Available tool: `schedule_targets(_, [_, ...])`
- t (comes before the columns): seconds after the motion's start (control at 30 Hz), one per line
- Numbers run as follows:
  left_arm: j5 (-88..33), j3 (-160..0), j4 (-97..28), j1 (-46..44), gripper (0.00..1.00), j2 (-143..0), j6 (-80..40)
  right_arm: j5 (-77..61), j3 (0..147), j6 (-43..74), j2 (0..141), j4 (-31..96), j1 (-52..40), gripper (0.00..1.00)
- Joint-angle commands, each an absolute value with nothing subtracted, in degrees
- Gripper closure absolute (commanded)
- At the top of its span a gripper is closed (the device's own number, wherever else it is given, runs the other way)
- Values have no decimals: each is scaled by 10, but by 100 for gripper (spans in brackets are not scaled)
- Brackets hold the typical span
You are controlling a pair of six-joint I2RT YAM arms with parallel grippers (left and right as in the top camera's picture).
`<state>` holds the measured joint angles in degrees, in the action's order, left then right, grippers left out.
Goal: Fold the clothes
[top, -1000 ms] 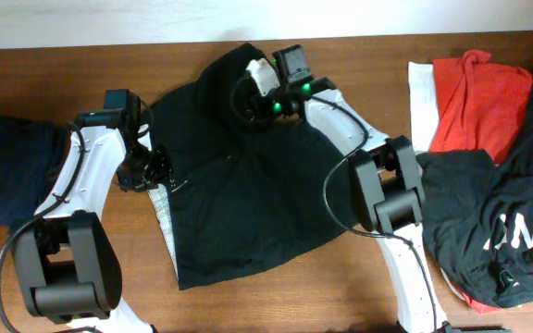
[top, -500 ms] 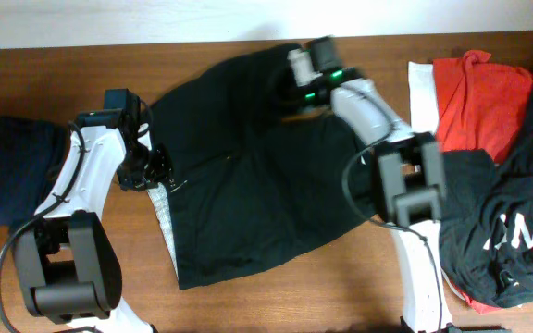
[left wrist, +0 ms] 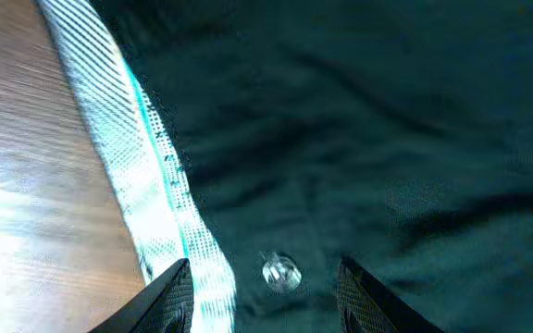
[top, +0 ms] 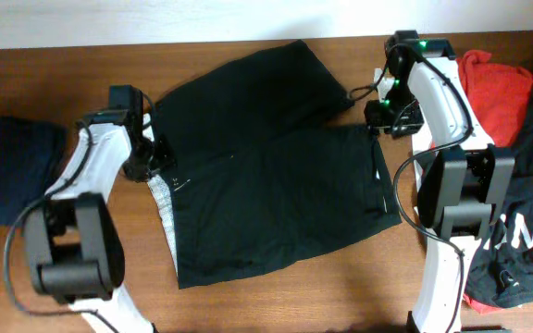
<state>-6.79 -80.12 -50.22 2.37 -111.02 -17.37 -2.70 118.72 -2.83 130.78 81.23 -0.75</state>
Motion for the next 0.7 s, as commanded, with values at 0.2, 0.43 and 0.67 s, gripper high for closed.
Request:
schedule_targets(0.2, [-92, -805, -486, 26, 58, -1201, -184, -54, 1003, -29, 1299, 746, -2, 57])
schedule_targets(0.43, [-125, -810, -458, 32, 100, -1201, -161, -37, 990, 11, 1299, 753, -3, 87])
schedule_targets(0.67, [47, -977, -825, 99, 100, -1202, -213, -24, 990, 50, 1299, 774, 13, 82])
